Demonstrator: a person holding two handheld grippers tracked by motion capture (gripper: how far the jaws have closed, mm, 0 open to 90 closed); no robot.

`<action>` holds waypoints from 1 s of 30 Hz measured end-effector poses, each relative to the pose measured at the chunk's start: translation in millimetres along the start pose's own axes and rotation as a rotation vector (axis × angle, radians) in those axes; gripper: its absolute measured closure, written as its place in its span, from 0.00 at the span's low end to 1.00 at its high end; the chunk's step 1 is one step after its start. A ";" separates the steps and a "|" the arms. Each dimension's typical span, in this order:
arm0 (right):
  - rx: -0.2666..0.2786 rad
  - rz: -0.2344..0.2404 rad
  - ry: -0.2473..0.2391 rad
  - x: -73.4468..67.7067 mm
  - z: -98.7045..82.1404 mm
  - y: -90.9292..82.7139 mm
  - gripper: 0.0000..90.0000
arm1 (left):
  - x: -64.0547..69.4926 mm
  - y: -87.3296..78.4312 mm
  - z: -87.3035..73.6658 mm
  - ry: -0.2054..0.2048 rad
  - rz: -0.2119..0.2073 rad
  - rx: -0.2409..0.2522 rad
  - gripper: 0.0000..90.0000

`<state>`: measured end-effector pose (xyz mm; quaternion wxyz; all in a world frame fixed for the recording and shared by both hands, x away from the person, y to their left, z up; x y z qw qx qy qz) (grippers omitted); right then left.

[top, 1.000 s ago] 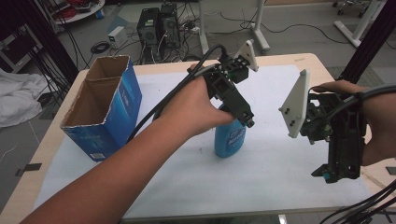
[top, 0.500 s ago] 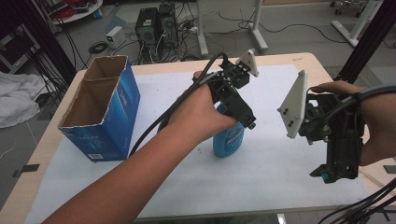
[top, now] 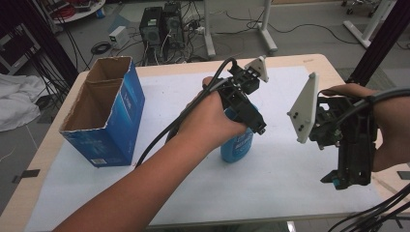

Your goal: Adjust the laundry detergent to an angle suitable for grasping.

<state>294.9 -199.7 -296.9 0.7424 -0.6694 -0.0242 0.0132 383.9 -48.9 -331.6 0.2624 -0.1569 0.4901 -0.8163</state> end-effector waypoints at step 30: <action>0.003 0.001 -0.009 1.9 2.1 1.9 0.01 | 3.9 -0.7 -2.3 0.033 0.009 -0.043 0.19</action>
Point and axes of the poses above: each handheld gripper's, and its own axes: y roughly forward along the jaws, z roughly out of its top, x roughly to its right, the point moved 3 cm from there along y, roughly forward along the jaws, and after that the axes turned 1 degree about x, right-handed, at the moved point
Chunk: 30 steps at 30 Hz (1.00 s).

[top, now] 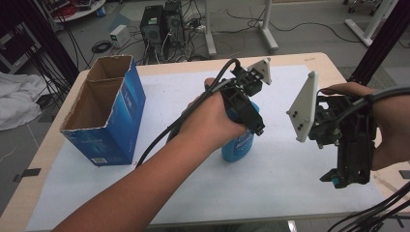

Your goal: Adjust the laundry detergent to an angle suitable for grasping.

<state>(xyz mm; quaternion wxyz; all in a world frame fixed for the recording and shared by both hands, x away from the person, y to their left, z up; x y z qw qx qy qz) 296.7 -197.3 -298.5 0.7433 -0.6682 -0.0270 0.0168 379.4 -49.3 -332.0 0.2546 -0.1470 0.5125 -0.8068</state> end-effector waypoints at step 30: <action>0.008 -0.002 0.001 0.9 -1.2 2.3 0.01 | 1.6 2.3 -0.6 0.007 0.035 -0.025 0.31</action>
Point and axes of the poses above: each handheld gripper's, and its own axes: y roughly forward along the jaws, z roughly out of its top, x roughly to its right, the point moved 3 cm from there along y, roughly forward along the jaws, and after that the axes turned 1 degree about x, right-handed, at the moved point
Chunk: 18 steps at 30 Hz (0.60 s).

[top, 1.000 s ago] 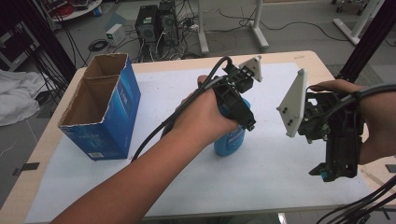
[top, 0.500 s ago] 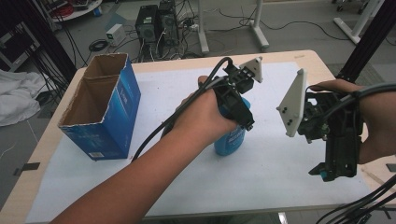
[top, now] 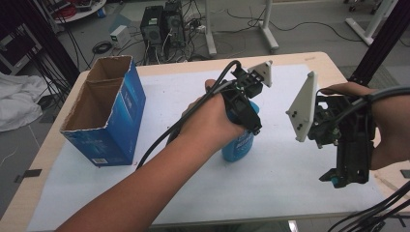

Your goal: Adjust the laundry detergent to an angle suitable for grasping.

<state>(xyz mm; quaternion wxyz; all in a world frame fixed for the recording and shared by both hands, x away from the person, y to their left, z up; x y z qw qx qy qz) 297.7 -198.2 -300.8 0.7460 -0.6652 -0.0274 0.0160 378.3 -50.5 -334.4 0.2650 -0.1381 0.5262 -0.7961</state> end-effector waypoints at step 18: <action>0.000 -0.003 0.005 -1.1 -1.7 -0.1 0.01 | 0.9 1.0 -0.3 -0.018 -0.001 0.000 0.42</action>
Point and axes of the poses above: each handheld gripper's, and its own axes: y roughly forward along the jaws, z roughly out of its top, x roughly to its right, the point moved 3 cm from there along y, roughly forward along the jaws, and after that the axes turned 1 degree about x, right-handed, at the moved point
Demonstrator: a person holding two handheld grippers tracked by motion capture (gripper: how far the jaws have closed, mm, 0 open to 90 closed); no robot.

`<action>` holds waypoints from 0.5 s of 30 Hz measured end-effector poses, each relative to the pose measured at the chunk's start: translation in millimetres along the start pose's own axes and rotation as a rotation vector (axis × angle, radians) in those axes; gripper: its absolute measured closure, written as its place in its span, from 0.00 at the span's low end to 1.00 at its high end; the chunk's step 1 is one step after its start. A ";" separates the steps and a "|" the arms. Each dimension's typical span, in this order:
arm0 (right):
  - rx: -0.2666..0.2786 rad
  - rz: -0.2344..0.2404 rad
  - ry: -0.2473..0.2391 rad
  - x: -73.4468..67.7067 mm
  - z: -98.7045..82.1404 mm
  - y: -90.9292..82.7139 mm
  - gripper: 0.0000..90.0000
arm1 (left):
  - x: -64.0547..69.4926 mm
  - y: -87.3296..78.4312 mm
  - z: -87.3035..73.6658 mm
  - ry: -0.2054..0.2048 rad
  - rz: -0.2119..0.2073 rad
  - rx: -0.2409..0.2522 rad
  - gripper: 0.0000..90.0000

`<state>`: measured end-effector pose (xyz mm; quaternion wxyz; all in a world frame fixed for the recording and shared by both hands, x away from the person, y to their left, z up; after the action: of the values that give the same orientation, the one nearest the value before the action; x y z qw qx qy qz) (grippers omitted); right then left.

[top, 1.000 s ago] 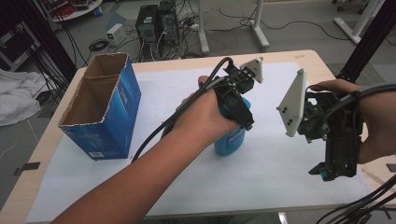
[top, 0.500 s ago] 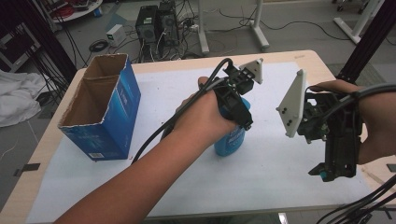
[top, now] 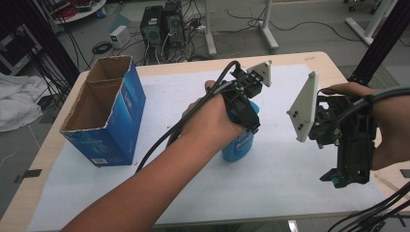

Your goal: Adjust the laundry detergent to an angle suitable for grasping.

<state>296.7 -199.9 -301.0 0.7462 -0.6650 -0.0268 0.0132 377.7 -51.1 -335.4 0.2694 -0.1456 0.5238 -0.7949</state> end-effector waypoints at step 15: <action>0.002 0.000 -0.003 -0.1 -0.6 1.8 0.01 | -3.4 -19.7 -0.2 0.048 -0.044 0.017 0.43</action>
<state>296.6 -200.3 -302.8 0.7470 -0.6641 -0.0279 0.0139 375.0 -43.0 -317.4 0.2402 -0.1356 0.5201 -0.8083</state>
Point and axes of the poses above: each handheld gripper's, and its own axes: y roughly forward along the jaws, z roughly out of its top, x roughly to its right, the point moved 3 cm from there along y, roughly forward along the jaws, and after that the axes turned 1 degree about x, right-handed, at the moved point
